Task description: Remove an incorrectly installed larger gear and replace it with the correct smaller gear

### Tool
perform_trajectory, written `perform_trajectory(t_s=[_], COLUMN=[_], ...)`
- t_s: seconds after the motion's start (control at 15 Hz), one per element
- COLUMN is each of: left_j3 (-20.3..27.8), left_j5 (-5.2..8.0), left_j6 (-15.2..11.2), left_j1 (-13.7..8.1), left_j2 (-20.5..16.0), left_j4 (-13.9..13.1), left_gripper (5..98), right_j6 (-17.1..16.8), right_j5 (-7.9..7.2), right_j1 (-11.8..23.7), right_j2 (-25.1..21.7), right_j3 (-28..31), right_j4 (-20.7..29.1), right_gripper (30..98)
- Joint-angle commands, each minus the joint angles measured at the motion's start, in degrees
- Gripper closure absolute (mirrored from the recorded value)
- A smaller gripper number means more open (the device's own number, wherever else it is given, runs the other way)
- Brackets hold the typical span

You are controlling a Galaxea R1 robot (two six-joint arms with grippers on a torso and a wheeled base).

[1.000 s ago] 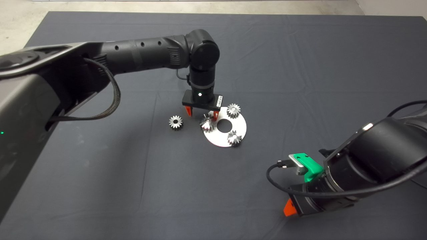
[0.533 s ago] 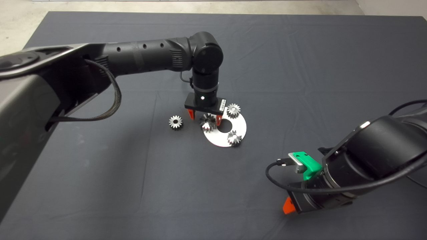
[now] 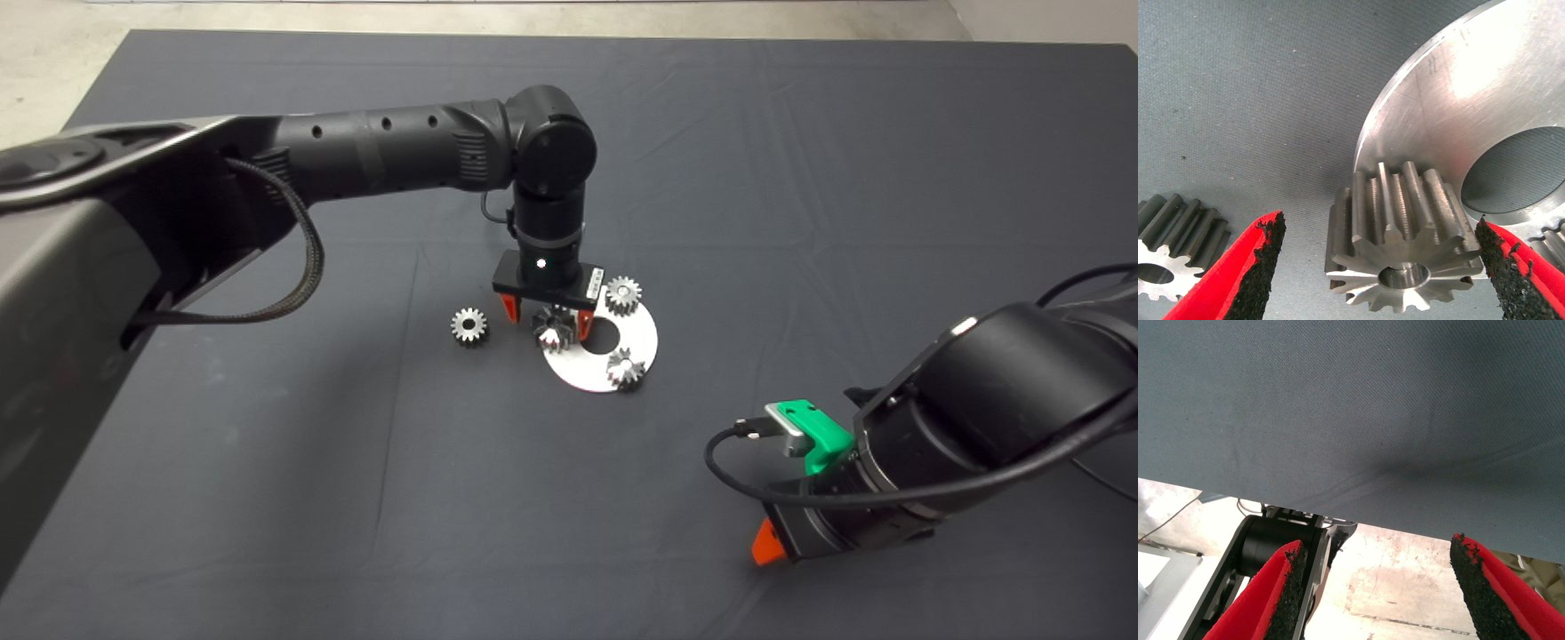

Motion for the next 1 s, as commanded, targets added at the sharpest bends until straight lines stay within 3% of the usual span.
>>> perform_trajectory(t_s=[0.0,0.93], left_j3=[0.72,0.11], left_j5=[0.61,0.87], left_j6=[-0.22,0.13], left_j1=[-0.82,-0.82], left_j2=[0.01,0.0], left_j4=[-0.85,-0.77], left_gripper=[31.0,46.2], right_j6=[-0.43,-0.47], right_j5=[-7.11,-7.11], right_j1=[1.23,1.23], right_j2=[-0.24,-0.25], right_j3=[-0.26,-0.52], right_j4=[1.69,1.69], right_gripper=[70.1,70.1])
